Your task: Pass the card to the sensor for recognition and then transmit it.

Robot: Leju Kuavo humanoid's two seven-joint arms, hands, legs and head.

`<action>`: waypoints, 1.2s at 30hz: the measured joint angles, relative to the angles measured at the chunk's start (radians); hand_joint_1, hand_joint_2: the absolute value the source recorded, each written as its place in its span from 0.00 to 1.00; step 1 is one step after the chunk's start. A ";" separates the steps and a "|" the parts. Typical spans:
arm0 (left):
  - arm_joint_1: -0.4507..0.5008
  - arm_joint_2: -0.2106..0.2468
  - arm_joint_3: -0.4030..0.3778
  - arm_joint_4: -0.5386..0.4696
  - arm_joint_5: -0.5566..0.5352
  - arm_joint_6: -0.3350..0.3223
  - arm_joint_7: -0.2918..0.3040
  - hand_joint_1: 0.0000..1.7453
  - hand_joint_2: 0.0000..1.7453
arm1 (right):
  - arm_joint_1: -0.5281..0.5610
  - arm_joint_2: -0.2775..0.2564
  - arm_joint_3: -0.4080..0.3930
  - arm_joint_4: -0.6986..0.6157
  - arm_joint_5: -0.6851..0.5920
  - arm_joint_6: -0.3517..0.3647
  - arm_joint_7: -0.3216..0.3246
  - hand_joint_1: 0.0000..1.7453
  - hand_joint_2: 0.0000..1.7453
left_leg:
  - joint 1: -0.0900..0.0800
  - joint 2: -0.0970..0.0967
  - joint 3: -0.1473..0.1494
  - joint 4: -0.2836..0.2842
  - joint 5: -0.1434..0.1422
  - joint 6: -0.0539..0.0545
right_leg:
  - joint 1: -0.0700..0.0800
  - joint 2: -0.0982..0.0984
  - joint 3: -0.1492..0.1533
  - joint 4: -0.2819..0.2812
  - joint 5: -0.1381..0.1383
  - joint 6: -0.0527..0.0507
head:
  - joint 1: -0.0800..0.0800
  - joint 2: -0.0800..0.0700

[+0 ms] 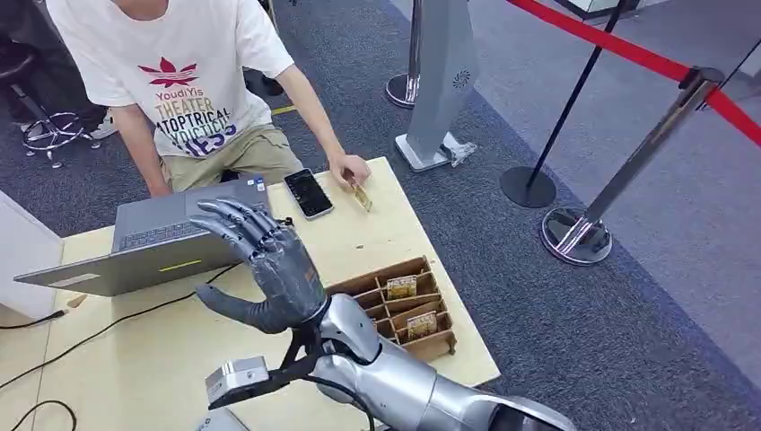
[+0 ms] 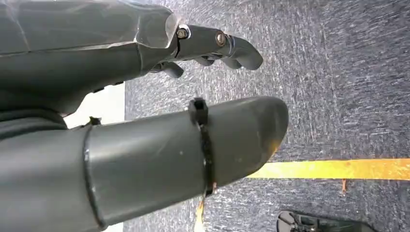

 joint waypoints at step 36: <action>0.007 -0.006 0.049 0.000 -0.044 -0.007 0.011 0.00 0.00 | 0.329 -0.368 -0.137 -0.207 0.304 0.000 0.231 0.46 1.00 | 0.000 -0.001 0.000 0.000 0.000 0.000 | 0.000 -0.001 0.000 0.000 0.000 0.000 | 0.001 0.000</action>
